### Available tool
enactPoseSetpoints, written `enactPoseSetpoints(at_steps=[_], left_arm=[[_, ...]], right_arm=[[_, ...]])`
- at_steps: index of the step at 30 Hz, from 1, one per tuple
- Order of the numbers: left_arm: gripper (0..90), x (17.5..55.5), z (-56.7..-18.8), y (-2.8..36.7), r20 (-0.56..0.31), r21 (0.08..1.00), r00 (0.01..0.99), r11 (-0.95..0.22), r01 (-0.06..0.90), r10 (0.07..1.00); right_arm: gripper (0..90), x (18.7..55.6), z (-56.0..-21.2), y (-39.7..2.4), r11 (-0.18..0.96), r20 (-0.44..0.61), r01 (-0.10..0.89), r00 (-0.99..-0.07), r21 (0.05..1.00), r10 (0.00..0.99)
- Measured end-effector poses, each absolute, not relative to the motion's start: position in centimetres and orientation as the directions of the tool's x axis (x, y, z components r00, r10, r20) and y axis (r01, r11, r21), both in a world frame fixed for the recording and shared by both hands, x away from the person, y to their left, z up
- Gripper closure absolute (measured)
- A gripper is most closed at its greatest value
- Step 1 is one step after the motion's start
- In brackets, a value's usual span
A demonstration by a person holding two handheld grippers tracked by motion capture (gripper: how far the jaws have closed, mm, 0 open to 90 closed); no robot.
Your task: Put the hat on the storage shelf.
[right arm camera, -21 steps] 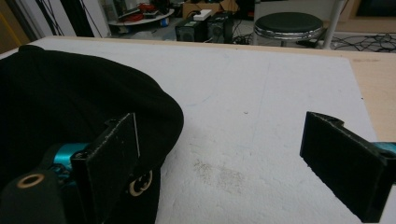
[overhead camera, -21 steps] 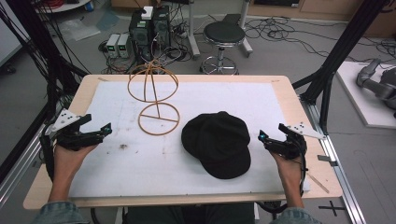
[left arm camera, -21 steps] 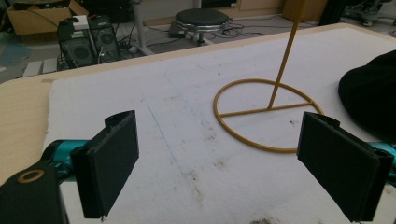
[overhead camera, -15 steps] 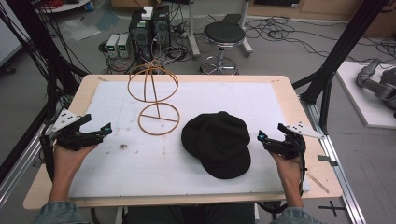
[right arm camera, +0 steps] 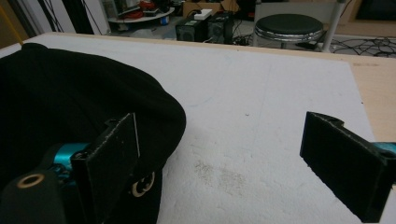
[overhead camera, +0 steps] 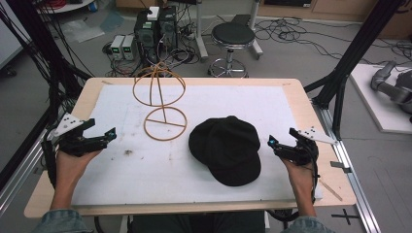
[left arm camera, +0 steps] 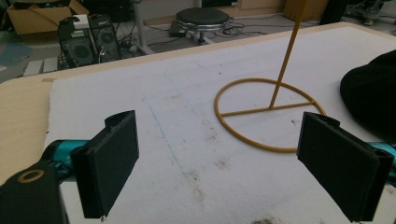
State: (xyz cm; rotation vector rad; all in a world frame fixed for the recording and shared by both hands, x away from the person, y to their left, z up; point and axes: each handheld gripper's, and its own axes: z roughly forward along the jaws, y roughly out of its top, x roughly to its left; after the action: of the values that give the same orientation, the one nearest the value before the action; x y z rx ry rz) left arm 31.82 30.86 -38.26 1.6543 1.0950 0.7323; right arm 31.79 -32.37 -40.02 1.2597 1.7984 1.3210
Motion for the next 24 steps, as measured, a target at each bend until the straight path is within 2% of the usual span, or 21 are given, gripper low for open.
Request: enactPoseSetpoints(at_steps=[24], left_arm=[[13.3,31.7,-38.2,31.0,-0.036,0.941,0.417,-0.110,0.321,0.908]], right_arm=[[11.4,31.8,-37.9,-30.8,0.073,0.070,0.322,-0.411,0.944,0.909]])
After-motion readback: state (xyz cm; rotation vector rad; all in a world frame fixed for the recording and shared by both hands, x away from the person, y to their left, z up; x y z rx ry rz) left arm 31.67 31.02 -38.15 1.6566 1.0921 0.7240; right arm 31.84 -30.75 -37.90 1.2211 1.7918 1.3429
